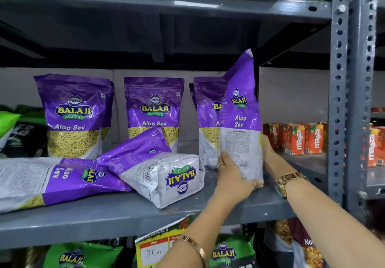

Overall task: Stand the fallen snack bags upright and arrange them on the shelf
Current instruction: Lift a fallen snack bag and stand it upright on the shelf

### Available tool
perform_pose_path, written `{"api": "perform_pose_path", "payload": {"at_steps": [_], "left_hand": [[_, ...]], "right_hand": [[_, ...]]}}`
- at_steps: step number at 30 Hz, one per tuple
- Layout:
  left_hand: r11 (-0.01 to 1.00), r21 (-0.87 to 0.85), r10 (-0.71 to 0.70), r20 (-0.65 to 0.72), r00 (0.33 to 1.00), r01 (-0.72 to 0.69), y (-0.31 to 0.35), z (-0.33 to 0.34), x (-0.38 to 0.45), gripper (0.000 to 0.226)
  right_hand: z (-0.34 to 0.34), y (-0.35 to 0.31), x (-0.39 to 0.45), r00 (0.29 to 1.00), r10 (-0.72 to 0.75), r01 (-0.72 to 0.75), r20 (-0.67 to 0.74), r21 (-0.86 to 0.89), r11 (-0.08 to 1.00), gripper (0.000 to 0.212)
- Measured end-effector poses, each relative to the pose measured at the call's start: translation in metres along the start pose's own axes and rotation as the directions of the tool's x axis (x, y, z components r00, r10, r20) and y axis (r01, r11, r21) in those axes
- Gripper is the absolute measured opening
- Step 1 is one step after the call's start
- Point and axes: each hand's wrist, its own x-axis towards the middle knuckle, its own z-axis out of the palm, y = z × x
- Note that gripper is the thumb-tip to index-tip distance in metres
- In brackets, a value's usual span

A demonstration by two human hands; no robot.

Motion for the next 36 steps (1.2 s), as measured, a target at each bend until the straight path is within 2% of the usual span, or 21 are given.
{"api": "perform_pose_path", "payload": {"at_steps": [1, 3, 6, 8, 12, 14, 19, 22, 24, 26, 29, 32, 36], "left_hand": [[0.999, -0.035, -0.016, 0.021, 1.000, 0.016, -0.002, -0.004, 0.004, 0.099], [0.994, -0.085, -0.068, 0.049, 0.997, 0.072, -0.007, -0.010, 0.010, 0.080], [0.987, -0.096, -0.128, 0.036, 0.991, 0.131, -0.012, -0.014, 0.013, 0.068], [0.988, -0.029, -0.150, -0.024, 0.988, 0.149, -0.014, -0.013, 0.016, 0.060], [0.979, 0.086, -0.172, -0.138, 0.975, 0.185, -0.012, -0.015, 0.019, 0.026], [0.973, 0.122, -0.174, -0.164, 0.971, 0.195, -0.010, -0.016, 0.020, 0.021], [0.956, 0.135, -0.232, -0.200, 0.952, 0.261, -0.008, -0.014, 0.024, 0.034], [0.961, -0.036, -0.277, -0.155, 0.948, 0.275, -0.006, -0.013, 0.025, 0.041], [0.948, -0.119, -0.309, -0.104, 0.945, 0.297, -0.006, -0.010, 0.026, 0.063], [0.947, -0.104, -0.310, -0.058, 0.949, 0.303, -0.009, -0.004, 0.029, 0.079], [0.953, -0.036, -0.301, -0.038, 0.953, 0.300, -0.013, -0.001, 0.032, 0.083], [0.955, 0.024, -0.296, -0.019, 0.955, 0.296, -0.014, -0.003, 0.030, 0.082], [0.955, 0.073, -0.290, 0.026, 0.957, 0.288, -0.011, -0.006, 0.022, 0.083]], "right_hand": [[-0.001, 0.001, 0.001, 1.000, -0.006, 0.006, -0.027, -0.013, 1.000, 0.074], [-0.007, 0.001, 0.002, 0.999, -0.034, 0.034, 0.001, -0.025, 0.999, 0.066], [-0.016, 0.001, 0.006, 0.996, -0.042, 0.037, -0.080, -0.055, 0.998, 0.055], [-0.020, 0.001, 0.008, 0.992, -0.071, 0.063, -0.103, -0.075, 0.995, 0.049], [-0.019, 0.000, 0.006, 0.990, -0.110, 0.099, -0.090, -0.119, 0.988, 0.042], [-0.018, 0.001, 0.005, 0.992, -0.103, 0.093, -0.074, -0.128, 0.987, 0.039], [-0.019, 0.000, 0.003, 0.995, -0.066, 0.057, -0.075, -0.106, 0.993, 0.038], [-0.018, 0.000, 0.002, 0.997, -0.004, -0.001, -0.081, -0.054, 0.999, 0.043], [-0.019, 0.001, 0.001, 0.995, 0.081, -0.082, -0.057, -0.016, 0.997, 0.051], [-0.020, 0.002, -0.002, 0.982, 0.189, -0.189, 0.013, 0.005, 0.982, 0.064], [-0.022, 0.001, -0.012, 0.953, 0.282, -0.283, 0.112, -0.006, 0.959, 0.072], [-0.022, -0.002, -0.025, 0.942, 0.318, -0.316, 0.105, -0.032, 0.948, 0.072], [-0.023, -0.004, -0.041, 0.955, 0.289, -0.287, 0.066, -0.032, 0.957, 0.067]]}}
